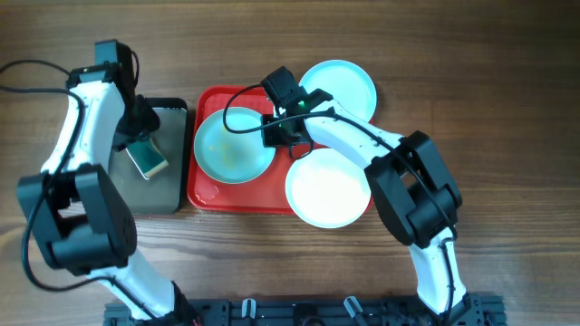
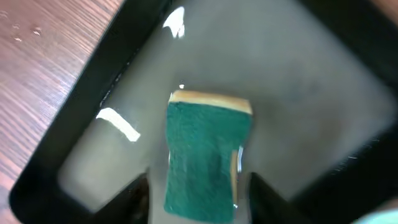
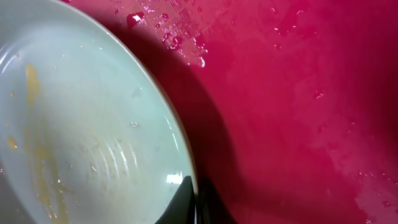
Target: Clean dirty plates on tray and stack at the side
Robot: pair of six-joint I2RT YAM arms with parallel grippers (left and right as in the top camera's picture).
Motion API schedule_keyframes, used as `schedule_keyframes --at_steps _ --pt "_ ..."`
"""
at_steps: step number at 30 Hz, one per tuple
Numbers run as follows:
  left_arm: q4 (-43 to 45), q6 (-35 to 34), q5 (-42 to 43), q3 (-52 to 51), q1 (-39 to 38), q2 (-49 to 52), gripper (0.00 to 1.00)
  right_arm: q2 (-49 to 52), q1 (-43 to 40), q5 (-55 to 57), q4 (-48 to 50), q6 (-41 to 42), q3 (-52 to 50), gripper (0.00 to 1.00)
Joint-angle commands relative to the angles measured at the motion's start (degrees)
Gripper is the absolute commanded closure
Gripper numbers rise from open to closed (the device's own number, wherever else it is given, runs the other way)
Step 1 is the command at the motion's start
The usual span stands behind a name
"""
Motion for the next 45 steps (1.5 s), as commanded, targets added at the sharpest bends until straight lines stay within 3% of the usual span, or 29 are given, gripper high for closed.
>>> schedule_keyframes --at_steps 1,2,9,13,18,27,33,39,45 --pt "0.3 1.3 1.4 -0.6 0.8 4.2 0.59 1.7 0.3 1.7 0.0 0.2 0.6 0.96" --pt "1.4 1.3 1.6 -1.8 0.8 4.5 0.66 1.7 0.3 1.7 0.0 0.2 0.6 0.96" --pt "10.9 1.3 1.8 -10.5 0.8 4.7 0.7 1.7 0.3 1.7 0.0 0.2 0.6 0.96" --pt "16.0 1.2 2.0 -15.4 0.8 4.7 0.96 1.7 0.3 1.7 -0.1 0.2 0.6 0.96" --pt "15.9 0.0 5.7 -15.5 0.8 4.3 0.96 1.7 0.3 1.6 0.1 0.3 0.6 0.96" --pt "7.9 13.7 13.3 -5.6 0.7 -9.7 0.96 1.6 0.2 -2.1 1.4 -0.2 0.7 0.96" --pt "6.4 17.7 25.4 -5.6 -2.8 -14.4 0.96 1.4 -2.2 -10.4 -0.1 -3.1 0.7 0.96" --pt "6.7 17.8 22.6 -6.7 -11.4 -9.0 0.96 1.4 -3.7 -13.2 -0.9 -4.3 0.7 0.96" --pt "14.3 18.1 13.7 -9.4 -15.2 0.5 0.96 1.4 -3.7 -13.2 -0.8 -4.4 0.7 0.96"
